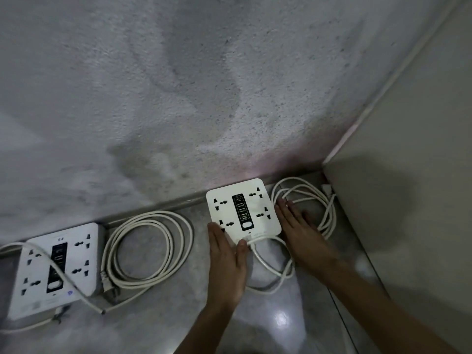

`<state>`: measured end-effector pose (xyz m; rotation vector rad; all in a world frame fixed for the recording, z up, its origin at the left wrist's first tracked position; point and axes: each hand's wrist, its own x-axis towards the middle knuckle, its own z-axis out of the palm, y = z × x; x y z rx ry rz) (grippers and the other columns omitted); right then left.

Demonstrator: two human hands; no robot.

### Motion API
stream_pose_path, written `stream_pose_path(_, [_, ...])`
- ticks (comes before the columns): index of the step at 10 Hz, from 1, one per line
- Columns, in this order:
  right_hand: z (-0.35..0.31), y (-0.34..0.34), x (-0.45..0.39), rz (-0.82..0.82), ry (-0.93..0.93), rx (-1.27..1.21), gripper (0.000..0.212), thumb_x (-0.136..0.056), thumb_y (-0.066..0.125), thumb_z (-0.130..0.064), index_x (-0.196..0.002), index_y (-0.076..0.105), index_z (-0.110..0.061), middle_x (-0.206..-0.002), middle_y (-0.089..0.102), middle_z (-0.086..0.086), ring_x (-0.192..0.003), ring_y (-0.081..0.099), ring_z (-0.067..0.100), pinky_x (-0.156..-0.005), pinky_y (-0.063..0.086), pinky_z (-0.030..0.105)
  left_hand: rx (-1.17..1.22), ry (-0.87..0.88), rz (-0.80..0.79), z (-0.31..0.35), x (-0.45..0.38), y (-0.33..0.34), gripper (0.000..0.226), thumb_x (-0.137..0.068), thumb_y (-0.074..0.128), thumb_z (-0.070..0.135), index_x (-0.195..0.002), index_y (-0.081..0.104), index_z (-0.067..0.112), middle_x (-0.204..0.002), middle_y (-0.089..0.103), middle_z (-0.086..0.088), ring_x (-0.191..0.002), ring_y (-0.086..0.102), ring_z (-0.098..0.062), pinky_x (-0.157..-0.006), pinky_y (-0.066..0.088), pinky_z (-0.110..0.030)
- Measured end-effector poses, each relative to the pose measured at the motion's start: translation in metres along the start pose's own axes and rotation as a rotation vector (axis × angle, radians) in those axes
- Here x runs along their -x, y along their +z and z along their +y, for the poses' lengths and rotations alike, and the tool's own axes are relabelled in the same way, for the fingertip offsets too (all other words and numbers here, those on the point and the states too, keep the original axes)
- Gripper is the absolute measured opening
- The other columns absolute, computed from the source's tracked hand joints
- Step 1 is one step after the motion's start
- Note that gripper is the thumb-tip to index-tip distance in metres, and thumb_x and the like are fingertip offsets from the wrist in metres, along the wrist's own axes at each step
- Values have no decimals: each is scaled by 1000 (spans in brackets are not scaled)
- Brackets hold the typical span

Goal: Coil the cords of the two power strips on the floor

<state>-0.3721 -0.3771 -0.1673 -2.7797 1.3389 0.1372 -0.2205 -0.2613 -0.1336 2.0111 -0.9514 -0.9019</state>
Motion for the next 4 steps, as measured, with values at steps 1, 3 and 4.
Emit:
stream_pose_path(1, [1, -3, -1, 22, -21, -31, 64, -78, 33, -16, -139, 43, -1, -146, 45, 14, -133, 44, 31, -101, 42, 49, -34, 23, -35, -4, -3, -8, 71, -99, 36, 34, -152, -3, 9, -162, -5, -3, -149, 0, -14, -116, 4, -19])
stream_pose_path(3, [2, -49, -13, 110, -65, -107, 60, -73, 65, -3, -130, 50, 6, -131, 57, 24, -117, 59, 37, -96, 50, 42, -139, 160, 4, 9, -5, -53, 51, -96, 33, 40, -134, 43, 8, -133, 51, -7, -122, 45, -11, -95, 26, -5])
stream_pose_path(4, [-5, -94, -17, 98, -156, -57, 58, -76, 58, -12, -131, 49, 3, -127, 60, 24, -108, 65, 37, -86, 54, 45, -251, 200, 23, 30, 1, -88, 40, -100, 39, 20, -135, 43, 2, -138, 49, -13, -129, 43, -25, -97, 23, -13])
